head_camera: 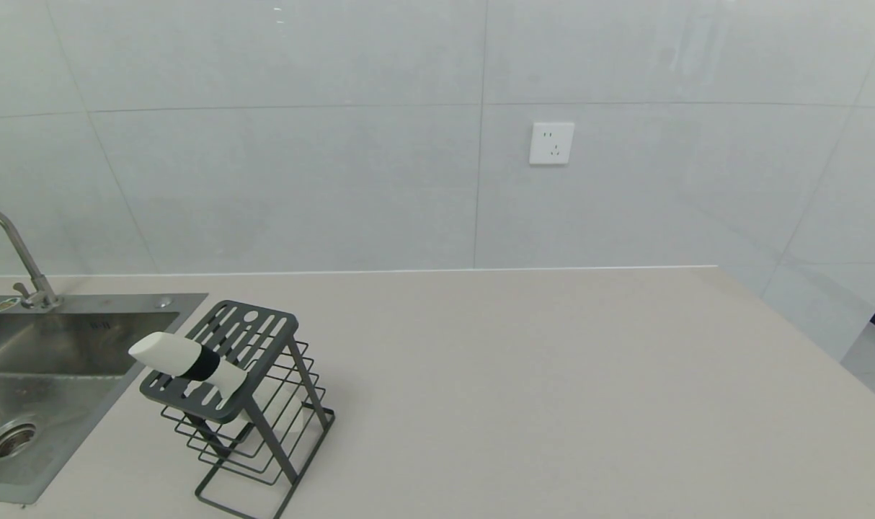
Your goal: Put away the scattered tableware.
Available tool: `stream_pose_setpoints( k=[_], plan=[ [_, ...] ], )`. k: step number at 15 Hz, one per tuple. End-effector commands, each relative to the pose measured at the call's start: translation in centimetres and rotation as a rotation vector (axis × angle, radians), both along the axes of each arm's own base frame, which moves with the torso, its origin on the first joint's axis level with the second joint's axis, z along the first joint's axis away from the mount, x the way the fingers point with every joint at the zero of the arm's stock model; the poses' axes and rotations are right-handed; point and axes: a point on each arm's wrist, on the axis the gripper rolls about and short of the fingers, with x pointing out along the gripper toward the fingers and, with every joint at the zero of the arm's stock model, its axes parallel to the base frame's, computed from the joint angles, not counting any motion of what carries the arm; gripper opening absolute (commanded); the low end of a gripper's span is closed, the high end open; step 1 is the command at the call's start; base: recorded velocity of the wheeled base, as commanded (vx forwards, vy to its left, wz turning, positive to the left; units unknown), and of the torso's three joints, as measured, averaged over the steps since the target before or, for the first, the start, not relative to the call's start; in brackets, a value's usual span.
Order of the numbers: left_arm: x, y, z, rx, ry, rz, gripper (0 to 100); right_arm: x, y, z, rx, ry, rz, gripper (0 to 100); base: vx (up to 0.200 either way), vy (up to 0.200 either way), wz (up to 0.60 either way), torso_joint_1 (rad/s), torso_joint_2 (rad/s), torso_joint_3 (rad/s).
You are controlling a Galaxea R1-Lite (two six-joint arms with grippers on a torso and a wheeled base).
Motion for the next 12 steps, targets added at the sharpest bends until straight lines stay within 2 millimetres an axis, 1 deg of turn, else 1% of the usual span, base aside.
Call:
stream_pose_setpoints(
  k=[1, 2, 3, 4, 5, 12],
  plan=[
    [0.01, 0.0, -0.03, 0.001, 0.0, -0.008, 100, -0.02, 0.0, -0.14, 0.003, 0.012, 0.004, 100, 0.0, 0.0, 0.0, 0.0, 0.0, 0.0],
    [0.02, -0.07, -0.05, -0.001, 0.001, -0.04, 100, -0.03, 0.01, -0.14, 0.005, 0.011, 0.013, 100, 0.0, 0.0, 0.0, 0.0, 0.0, 0.0],
    [-0.02, -0.32, -0.61, 0.003, 0.05, -0.147, 100, -0.04, 0.01, -0.13, 0.004, 0.007, 0.016, 100, 0.0, 0.0, 0.0, 0.0, 0.0, 0.0],
    [-0.02, -0.4, -0.64, 0.001, 0.053, -0.184, 100, -0.11, -0.01, -0.14, 0.003, -0.002, 0.024, 100, 0.0, 0.0, 0.0, 0.0, 0.0, 0.0],
    [-0.02, -0.37, -0.59, -0.002, 0.049, -0.169, 100, -0.52, -0.04, -0.25, 0.002, -0.055, 0.044, 100, 0.0, 0.0, 0.0, 0.0, 0.0, 0.0],
    [-0.02, -0.37, -0.58, -0.014, 0.047, -0.166, 100, -0.54, -0.05, -0.26, 0.002, -0.058, 0.042, 100, 0.0, 0.0, 0.0, 0.0, 0.0, 0.0]
  ],
)
